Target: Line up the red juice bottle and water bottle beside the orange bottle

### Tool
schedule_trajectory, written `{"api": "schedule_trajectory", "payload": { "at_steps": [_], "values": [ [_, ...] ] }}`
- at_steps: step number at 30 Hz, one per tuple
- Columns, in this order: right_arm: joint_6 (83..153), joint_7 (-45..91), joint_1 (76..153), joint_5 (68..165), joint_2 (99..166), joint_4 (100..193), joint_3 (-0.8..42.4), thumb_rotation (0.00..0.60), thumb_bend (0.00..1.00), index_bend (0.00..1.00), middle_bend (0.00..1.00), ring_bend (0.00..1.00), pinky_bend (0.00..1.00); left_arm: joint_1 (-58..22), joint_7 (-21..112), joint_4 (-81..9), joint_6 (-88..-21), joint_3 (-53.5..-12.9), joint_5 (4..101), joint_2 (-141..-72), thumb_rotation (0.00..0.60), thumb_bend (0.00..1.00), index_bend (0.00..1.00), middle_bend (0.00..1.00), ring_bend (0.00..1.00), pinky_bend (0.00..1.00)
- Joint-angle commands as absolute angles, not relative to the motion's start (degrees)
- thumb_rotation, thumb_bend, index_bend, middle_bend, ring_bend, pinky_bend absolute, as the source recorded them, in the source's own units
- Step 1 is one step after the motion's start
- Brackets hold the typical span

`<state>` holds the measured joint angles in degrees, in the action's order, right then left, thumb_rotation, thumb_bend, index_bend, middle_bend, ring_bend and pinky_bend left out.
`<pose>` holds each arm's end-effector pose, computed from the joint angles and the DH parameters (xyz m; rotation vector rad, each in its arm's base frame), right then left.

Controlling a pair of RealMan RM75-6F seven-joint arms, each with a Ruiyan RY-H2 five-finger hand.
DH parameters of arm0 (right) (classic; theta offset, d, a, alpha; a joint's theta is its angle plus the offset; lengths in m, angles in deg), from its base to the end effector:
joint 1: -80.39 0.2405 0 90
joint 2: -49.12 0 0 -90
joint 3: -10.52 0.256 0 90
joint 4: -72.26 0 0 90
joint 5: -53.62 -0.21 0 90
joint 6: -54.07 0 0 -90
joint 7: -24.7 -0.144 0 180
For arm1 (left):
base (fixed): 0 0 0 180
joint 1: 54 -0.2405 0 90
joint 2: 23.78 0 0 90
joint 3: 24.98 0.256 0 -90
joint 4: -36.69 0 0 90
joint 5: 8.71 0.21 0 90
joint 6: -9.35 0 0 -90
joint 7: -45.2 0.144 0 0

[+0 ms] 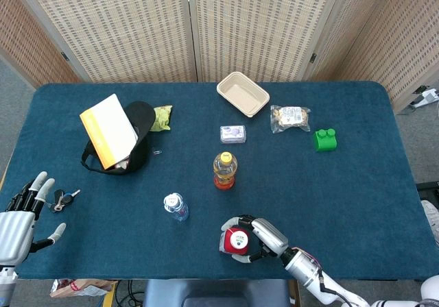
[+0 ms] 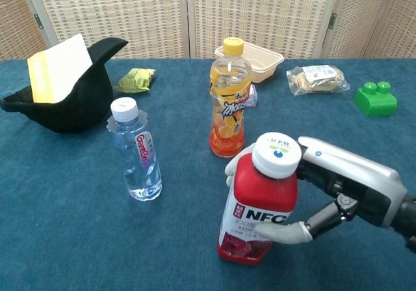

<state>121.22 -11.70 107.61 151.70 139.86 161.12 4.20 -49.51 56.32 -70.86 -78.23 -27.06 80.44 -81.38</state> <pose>-0.1662 -0.1994 -0.0417 1.8065 -1.8485 1.5002 -0.2580 0.1720 0.1739 -1.4346 -0.8264 -0.9224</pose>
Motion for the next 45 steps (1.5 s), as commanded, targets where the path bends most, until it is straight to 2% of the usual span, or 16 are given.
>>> {"api": "schedule_trajectory", "payload": {
  "at_steps": [1,9,17,31,45],
  "values": [
    [123.5,-10.4,106.4,151.4,137.0,162.7,4.2,0.600,0.45,0.53,0.37,0.23,0.22,-49.5,56.3,-70.7,-78.3,-27.1,80.6,-81.3,0.600,0.22,0.01,0.00,0.02,0.14],
    [126.8,-7.9,104.2,147.8,127.9,165.8,5.4,0.600,0.45,0.53,0.37,0.23,0.22,-49.0,55.6,-70.2,-77.7,-27.2,80.9,-81.7,0.600,0.22,0.01,0.00,0.02,0.14],
    [126.5,-9.4,104.8,143.7,125.6,164.0,9.8,0.600,0.45,0.53,0.37,0.23,0.22,-48.7,56.2,-70.4,-77.6,-27.2,81.5,-81.8,0.600,0.22,0.01,0.00,0.02,0.13],
    [115.0,-15.3,111.6,135.3,130.2,154.8,17.7,0.600,0.45,0.53,0.37,0.23,0.22,-49.1,57.4,-71.5,-78.0,-27.1,81.1,-81.4,0.600,0.22,0.01,0.00,0.02,0.13],
    [106.6,-18.8,117.2,131.5,136.2,144.8,21.6,0.600,0.43,0.53,0.35,0.23,0.22,-48.8,59.4,-73.1,-77.8,-27.3,81.3,-81.2,0.600,0.22,0.01,0.00,0.02,0.13]
  ]
}}
